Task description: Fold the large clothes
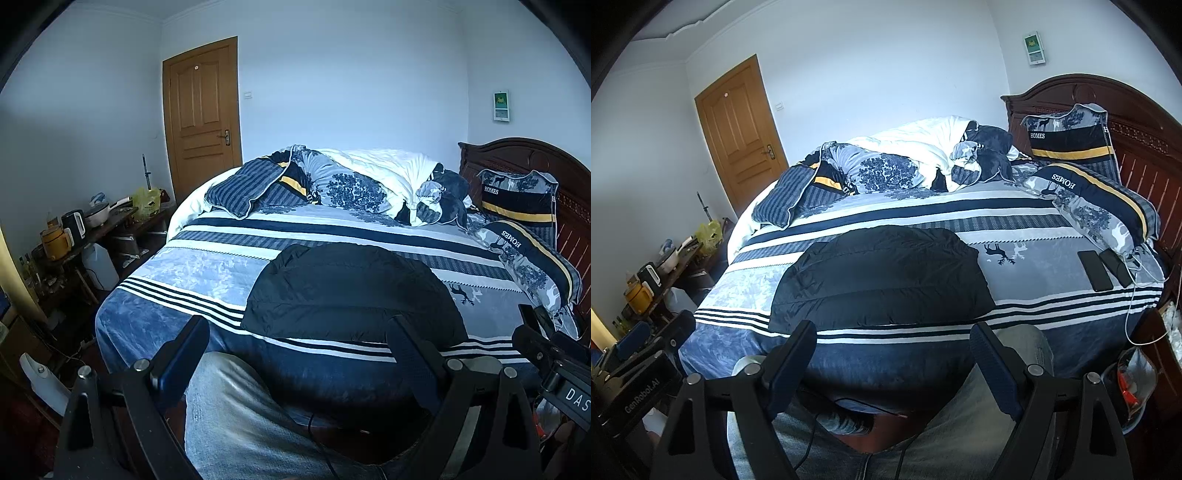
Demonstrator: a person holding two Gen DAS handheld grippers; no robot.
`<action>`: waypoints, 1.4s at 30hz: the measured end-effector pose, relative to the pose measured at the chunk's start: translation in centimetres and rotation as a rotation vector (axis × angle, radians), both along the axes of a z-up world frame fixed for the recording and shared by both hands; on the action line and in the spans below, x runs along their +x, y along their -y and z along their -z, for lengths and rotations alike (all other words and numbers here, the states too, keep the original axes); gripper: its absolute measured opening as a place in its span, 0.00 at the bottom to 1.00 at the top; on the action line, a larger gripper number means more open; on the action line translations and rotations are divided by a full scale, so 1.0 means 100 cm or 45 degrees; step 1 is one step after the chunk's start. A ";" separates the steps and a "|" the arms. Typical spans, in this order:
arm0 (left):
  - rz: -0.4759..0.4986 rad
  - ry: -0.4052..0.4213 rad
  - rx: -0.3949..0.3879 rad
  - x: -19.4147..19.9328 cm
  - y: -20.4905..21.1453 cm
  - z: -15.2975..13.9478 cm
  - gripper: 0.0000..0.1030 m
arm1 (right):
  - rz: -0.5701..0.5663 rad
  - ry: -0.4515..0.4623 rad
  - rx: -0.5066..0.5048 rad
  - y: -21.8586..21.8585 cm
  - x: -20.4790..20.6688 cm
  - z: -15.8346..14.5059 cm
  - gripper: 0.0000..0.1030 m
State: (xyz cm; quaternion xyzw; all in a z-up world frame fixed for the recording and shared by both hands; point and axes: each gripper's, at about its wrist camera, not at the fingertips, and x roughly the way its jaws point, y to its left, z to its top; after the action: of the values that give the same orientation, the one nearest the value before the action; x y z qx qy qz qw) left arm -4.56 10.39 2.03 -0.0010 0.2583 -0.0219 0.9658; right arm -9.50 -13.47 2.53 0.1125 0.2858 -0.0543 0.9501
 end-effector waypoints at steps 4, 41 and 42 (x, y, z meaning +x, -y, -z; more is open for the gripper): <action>-0.001 0.001 0.001 0.000 0.000 -0.001 0.94 | -0.001 -0.001 -0.001 0.000 0.000 0.000 0.85; -0.021 -0.045 0.025 0.021 0.011 0.013 0.94 | -0.025 0.002 -0.059 0.013 0.013 0.002 0.85; -0.027 -0.044 0.037 0.023 0.013 0.015 0.94 | -0.024 0.004 -0.061 0.014 0.016 0.004 0.85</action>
State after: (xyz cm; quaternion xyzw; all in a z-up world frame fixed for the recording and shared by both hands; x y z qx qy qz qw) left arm -2.24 9.08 0.58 0.0099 0.2751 -0.0078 0.9613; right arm -7.94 -14.90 2.17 0.0869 0.2840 -0.0520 0.9535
